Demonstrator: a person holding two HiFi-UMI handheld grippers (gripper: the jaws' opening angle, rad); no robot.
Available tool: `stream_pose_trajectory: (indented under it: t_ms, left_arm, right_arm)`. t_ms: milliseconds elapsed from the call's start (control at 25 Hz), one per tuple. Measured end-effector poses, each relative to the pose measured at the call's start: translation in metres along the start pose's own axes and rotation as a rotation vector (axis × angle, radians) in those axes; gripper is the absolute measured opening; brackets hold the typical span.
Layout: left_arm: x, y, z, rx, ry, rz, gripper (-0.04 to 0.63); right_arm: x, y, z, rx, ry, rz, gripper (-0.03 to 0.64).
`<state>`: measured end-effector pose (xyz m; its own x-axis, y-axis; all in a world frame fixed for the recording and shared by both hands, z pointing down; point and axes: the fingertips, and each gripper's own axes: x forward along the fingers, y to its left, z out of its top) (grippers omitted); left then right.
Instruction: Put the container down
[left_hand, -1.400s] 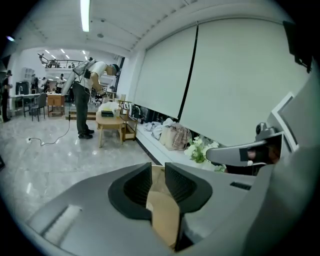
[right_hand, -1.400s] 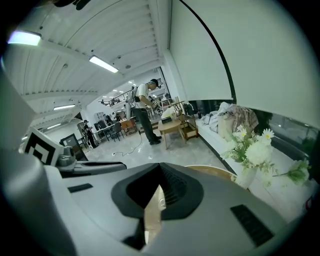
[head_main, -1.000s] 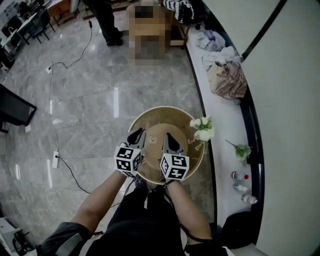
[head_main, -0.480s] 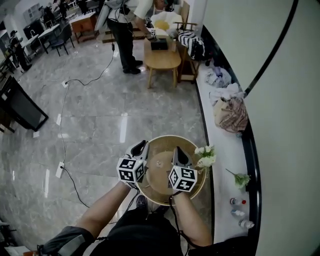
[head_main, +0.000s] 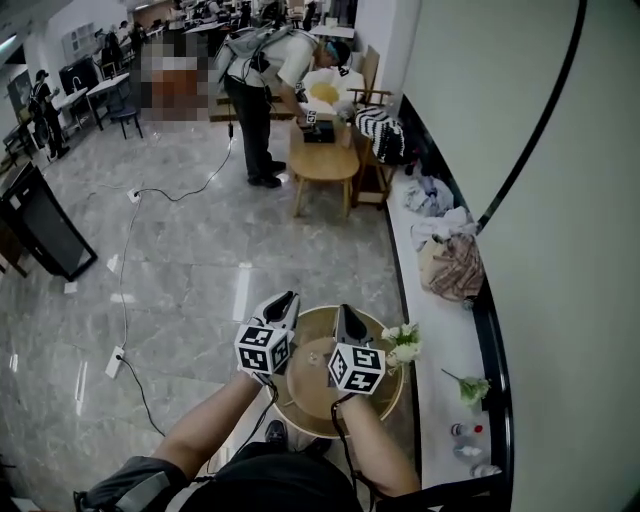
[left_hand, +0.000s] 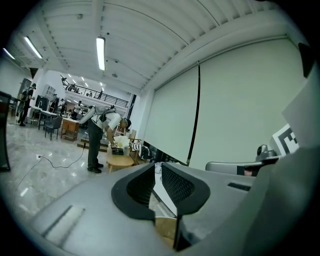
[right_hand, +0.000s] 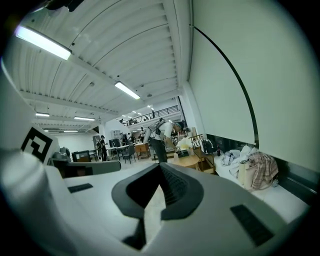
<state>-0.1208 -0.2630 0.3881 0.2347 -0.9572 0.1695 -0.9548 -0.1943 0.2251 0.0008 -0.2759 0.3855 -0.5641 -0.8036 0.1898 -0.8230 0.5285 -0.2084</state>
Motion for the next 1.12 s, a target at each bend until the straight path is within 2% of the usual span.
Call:
stream_pose_trajectory:
  t_ms: [160,520,720,880,1120]
  left_arm:
    - [-0.005,-0.011,0.023,0.020,-0.034,0.005,0.046]
    - [-0.007,-0.024,0.057,0.002,-0.087,-0.049,0.046]
    - [-0.003,-0.036,0.057,-0.001,-0.086,-0.081,0.046]
    - [-0.004,-0.040,0.054,-0.040,-0.072,-0.106,0.046]
    - [0.000,-0.040,0.046,-0.048,-0.054,-0.105,0.046]
  right_arm:
    - [-0.010,0.006,0.021,0.008,-0.043,0.004,0.008]
    - [-0.026,0.019,0.062,-0.009,-0.127,0.005,0.008]
    - [-0.034,0.015,0.068,-0.012,-0.148,-0.002,0.008]
    - [-0.037,0.015,0.063,-0.002,-0.143,-0.012,0.008]
    - [-0.033,0.010,0.055,0.012,-0.131,-0.014,0.008]
